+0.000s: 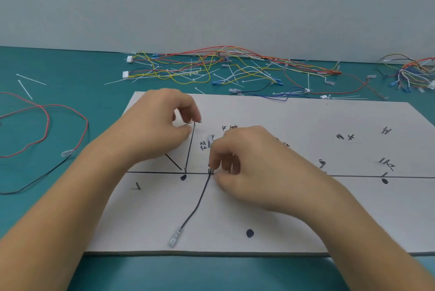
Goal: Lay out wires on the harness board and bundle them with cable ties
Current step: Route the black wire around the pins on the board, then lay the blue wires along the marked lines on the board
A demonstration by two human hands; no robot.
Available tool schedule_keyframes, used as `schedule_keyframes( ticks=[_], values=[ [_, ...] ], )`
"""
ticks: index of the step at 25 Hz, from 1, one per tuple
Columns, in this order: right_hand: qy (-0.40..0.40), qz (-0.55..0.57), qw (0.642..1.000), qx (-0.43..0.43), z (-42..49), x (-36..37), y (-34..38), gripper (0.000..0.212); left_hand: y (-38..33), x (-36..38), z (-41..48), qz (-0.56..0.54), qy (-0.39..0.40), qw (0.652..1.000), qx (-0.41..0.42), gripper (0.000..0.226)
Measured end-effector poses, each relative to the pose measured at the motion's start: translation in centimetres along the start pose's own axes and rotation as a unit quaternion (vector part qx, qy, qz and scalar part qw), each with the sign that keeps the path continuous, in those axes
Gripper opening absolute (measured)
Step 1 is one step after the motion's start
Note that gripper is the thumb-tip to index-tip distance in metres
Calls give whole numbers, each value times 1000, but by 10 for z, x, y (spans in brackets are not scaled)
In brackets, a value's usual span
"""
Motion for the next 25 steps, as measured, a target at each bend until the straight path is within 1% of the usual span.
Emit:
schedule_keyframes(
  ticks=[1,3,4,5,9,11,17,20,22,25],
  values=[
    [0,-11,1000,-20,-2,3,6,6,-5,3,0,-10,8,1000,21,24],
    [-33,-29,999,-28,-5,-1,9,11,-10,14,-1,-28,39,998,41,25],
    [-45,-22,998,-30,-7,-4,10,13,-13,20,-1,-30,56,997,52,24],
    [-42,-8,998,-42,-10,-5,14,13,-16,24,0,-31,69,995,64,23],
    [53,-11,993,-107,-23,21,39,8,-25,35,2,-30,84,992,93,23],
    [62,-8,992,-113,-24,26,41,7,-24,36,2,-35,84,992,92,23],
    [80,4,988,-130,-27,28,44,11,-19,33,2,-42,75,994,71,18],
    [102,31,987,-120,-22,26,39,11,-18,34,2,-46,72,994,67,18],
    [100,100,986,-91,-15,15,31,11,-19,36,1,-52,74,994,68,14],
    [30,179,983,-27,-2,-12,11,10,-22,35,0,-68,69,993,66,10]
  ],
)
Point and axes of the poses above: each hand's wrist, its own z-axis towards the middle knuckle, its own x-axis out of the palm, y = z × x, the point moved 9 cm from there along z, towards the middle knuckle, and after that the axes turned 10 degrees about x, right-handed, at the moved point
